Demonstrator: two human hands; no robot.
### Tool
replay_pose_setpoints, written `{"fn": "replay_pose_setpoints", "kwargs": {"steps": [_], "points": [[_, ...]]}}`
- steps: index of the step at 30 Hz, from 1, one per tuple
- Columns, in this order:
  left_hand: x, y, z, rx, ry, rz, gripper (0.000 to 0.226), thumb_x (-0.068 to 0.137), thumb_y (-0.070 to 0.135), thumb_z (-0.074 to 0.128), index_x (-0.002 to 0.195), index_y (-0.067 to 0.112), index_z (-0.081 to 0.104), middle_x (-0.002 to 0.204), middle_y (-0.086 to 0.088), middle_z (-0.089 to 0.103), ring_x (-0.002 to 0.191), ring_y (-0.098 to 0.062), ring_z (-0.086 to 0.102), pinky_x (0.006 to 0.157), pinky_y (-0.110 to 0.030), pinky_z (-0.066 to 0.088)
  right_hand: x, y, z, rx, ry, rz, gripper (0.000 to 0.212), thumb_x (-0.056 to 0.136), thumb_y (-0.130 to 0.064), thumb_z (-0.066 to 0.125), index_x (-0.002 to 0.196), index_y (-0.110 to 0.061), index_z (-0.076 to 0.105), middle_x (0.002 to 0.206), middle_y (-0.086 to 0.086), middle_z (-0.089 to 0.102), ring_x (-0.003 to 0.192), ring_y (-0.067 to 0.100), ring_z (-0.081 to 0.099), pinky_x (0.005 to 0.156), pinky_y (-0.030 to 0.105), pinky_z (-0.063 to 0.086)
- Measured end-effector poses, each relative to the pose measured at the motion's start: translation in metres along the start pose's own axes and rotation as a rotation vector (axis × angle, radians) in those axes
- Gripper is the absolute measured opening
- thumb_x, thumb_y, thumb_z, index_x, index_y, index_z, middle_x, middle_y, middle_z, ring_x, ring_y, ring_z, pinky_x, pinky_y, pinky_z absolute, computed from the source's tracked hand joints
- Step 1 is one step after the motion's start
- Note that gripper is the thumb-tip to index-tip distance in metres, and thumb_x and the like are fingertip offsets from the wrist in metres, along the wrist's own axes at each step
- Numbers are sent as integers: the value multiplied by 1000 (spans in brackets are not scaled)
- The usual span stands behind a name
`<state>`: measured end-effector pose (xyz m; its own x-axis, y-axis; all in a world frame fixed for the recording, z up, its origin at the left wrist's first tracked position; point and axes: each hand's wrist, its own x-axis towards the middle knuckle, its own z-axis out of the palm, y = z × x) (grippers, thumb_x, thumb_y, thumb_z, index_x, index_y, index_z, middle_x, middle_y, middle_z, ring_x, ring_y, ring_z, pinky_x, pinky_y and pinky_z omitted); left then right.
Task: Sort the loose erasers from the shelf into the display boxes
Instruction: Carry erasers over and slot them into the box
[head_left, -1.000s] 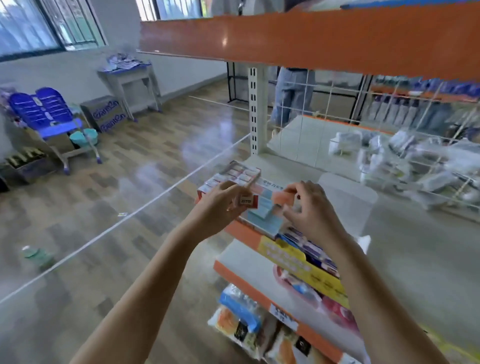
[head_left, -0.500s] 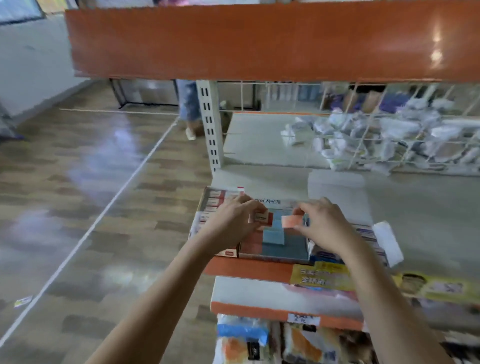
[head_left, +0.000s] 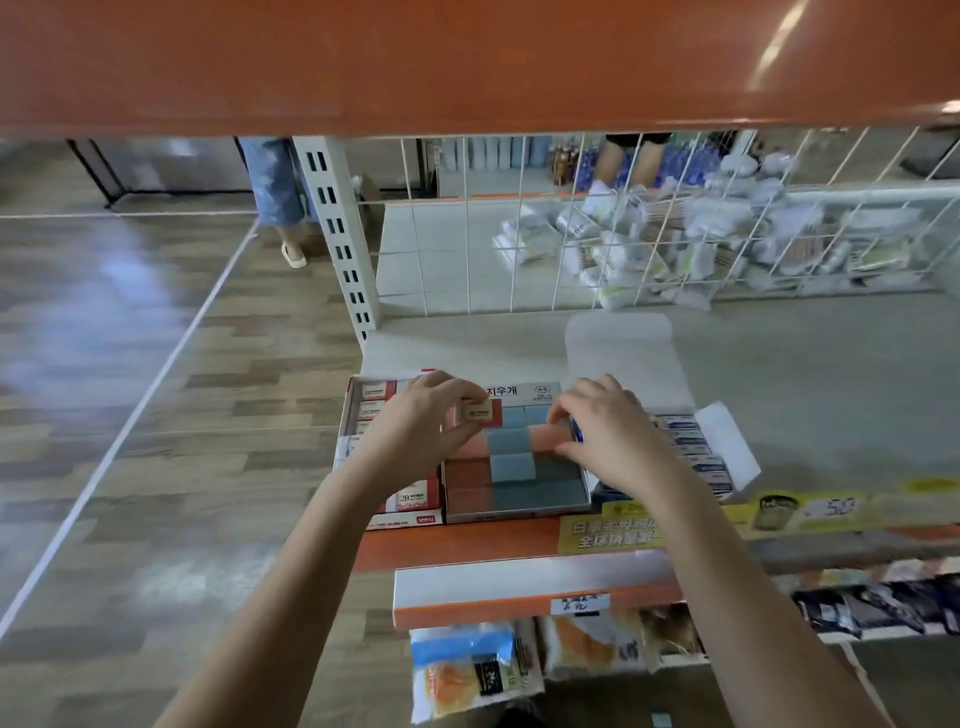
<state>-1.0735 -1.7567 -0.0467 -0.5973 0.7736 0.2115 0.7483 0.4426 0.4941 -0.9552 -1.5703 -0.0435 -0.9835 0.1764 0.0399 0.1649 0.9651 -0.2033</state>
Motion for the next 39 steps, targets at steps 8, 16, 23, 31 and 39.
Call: {"fn": "replay_pose_setpoints", "kwargs": {"steps": [8, 16, 23, 31, 39], "points": [[-11, -23, -32, 69, 69, -75, 32, 84, 24, 67, 116, 21, 63, 108, 5, 60, 91, -7, 52, 76, -16, 41, -1, 4, 0, -24, -26, -26, 26, 86, -38, 61, 109, -28, 57, 113, -10, 52, 112, 13, 38, 94, 30, 30], [-23, -48, -51, 142, 0, -158, 34, 83, 28, 68, 115, 18, 63, 108, 2, 63, 89, -6, 52, 77, -20, 43, 22, -22, -13, 48, 27, -130, 28, 91, -33, 55, 117, -23, 58, 122, -6, 55, 121, 14, 39, 102, 29, 30], [-25, -67, -58, 209, -188, -225, 34, 85, 29, 65, 118, 22, 61, 116, 2, 60, 105, -11, 52, 91, -25, 41, 51, -73, 4, 94, -10, -289, 29, 92, -35, 53, 116, -21, 60, 118, -4, 58, 114, 14, 45, 100, 31, 37], [-27, -69, -72, 176, -345, -236, 31, 91, 32, 57, 121, 26, 59, 119, 4, 59, 98, -4, 49, 82, -19, 38, 58, -84, 17, 112, -20, -323, 27, 91, -35, 54, 115, -21, 60, 115, -5, 58, 111, 13, 46, 97, 30, 39], [-25, -61, -75, 283, -288, -130, 33, 92, 29, 55, 126, 26, 57, 128, 4, 57, 109, -8, 51, 95, -25, 38, 54, -90, 21, 120, 10, -275, 27, 93, -35, 51, 114, -21, 60, 117, -4, 58, 112, 12, 46, 99, 31, 39]]}}
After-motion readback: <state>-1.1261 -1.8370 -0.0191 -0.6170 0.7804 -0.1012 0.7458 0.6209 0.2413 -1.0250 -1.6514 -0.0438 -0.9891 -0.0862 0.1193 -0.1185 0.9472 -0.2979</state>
